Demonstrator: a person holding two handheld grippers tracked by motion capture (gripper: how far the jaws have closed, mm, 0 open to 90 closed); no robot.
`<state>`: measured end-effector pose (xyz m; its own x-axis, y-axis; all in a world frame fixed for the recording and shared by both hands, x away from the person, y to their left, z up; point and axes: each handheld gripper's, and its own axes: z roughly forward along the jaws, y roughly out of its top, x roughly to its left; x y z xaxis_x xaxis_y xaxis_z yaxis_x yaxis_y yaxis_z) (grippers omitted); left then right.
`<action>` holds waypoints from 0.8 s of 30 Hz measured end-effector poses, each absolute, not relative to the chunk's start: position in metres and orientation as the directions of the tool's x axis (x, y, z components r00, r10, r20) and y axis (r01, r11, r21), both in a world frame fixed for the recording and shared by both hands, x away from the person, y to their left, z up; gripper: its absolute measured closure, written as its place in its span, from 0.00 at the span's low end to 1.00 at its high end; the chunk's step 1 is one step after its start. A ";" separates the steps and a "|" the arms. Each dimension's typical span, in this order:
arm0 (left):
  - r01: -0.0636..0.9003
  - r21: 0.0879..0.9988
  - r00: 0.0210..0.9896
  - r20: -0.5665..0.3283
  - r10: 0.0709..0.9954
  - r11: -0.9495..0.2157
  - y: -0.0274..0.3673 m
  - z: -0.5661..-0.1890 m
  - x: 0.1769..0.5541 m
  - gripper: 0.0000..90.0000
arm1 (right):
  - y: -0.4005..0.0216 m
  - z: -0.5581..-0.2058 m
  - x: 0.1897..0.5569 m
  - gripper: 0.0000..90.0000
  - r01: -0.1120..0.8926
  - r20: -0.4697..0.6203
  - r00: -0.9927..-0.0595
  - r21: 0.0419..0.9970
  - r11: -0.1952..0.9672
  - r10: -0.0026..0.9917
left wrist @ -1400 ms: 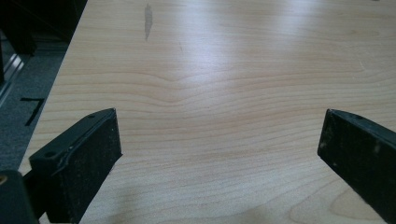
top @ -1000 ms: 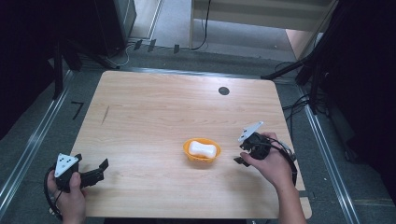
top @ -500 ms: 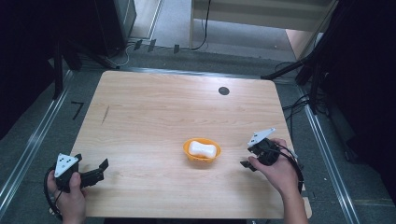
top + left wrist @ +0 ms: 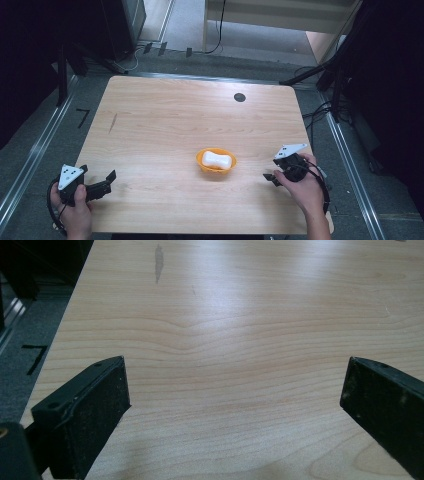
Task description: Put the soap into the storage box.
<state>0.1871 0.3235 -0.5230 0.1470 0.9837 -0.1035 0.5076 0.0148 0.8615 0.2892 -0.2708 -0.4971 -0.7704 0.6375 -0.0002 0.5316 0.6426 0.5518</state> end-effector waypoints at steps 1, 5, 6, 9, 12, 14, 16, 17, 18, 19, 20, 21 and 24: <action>0.507 0.862 0.147 -0.103 0.984 0.014 0.324 -0.523 0.187 0.00 | -0.274 -0.498 0.287 0.36 0.538 0.009 -0.764 0.561 0.629 0.645; 0.508 0.861 0.147 -0.103 0.984 0.014 0.324 -0.523 0.187 0.00 | -0.280 -0.501 0.284 0.34 0.547 0.015 -0.748 0.580 0.603 0.664; 0.508 0.861 0.147 -0.103 0.984 0.014 0.324 -0.523 0.187 0.00 | -0.280 -0.501 0.284 0.34 0.547 0.015 -0.748 0.580 0.603 0.664; 0.508 0.861 0.147 -0.103 0.984 0.014 0.324 -0.523 0.187 0.00 | -0.285 -0.504 0.280 0.29 0.554 0.015 -0.731 0.597 0.581 0.682; 0.508 0.861 0.147 -0.102 0.984 0.013 0.324 -0.523 0.187 0.00 | -0.290 -0.507 0.276 0.24 0.567 0.018 -0.706 0.613 0.550 0.708; 0.508 0.861 0.147 -0.101 0.984 0.013 0.324 -0.523 0.187 0.00 | -0.294 -0.509 0.273 0.21 0.572 0.022 -0.691 0.627 0.528 0.723; 0.508 0.861 0.147 -0.101 0.984 0.013 0.323 -0.523 0.187 0.00 | -0.297 -0.511 0.270 0.19 0.584 0.029 -0.673 0.634 0.507 0.739; 0.508 0.861 0.147 -0.100 0.984 0.012 0.323 -0.523 0.187 0.00 | -0.301 -0.512 0.268 0.16 0.586 0.031 -0.660 0.646 0.489 0.751; 0.508 0.861 0.147 -0.100 0.984 0.012 0.323 -0.523 0.187 0.00 | -0.301 -0.512 0.268 0.16 0.586 0.031 -0.660 0.646 0.489 0.751; 0.507 0.862 0.147 -0.102 0.984 0.014 0.323 -0.523 0.187 0.00 | -0.305 -0.513 0.266 0.15 0.587 0.040 -0.647 0.664 0.464 0.762; 0.507 0.862 0.146 -0.102 0.984 0.014 0.323 -0.523 0.187 0.00 | -0.305 -0.513 0.266 0.15 0.587 0.040 -0.647 0.664 0.464 0.762; 0.507 0.862 0.146 -0.102 0.984 0.014 0.323 -0.523 0.187 0.00 | -0.309 -0.515 0.264 0.15 0.592 0.060 -0.630 0.682 0.429 0.775; 0.506 0.862 0.146 -0.102 0.984 0.015 0.323 -0.523 0.187 0.00 | -0.312 -0.517 0.263 0.15 0.596 0.080 -0.621 0.695 0.403 0.780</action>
<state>0.1869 0.3234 -0.5230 0.1463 0.9839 -0.1024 0.5059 0.0145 0.8625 0.2625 -0.3120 -0.5165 -0.6207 0.7800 0.0797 0.5957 0.4030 0.6948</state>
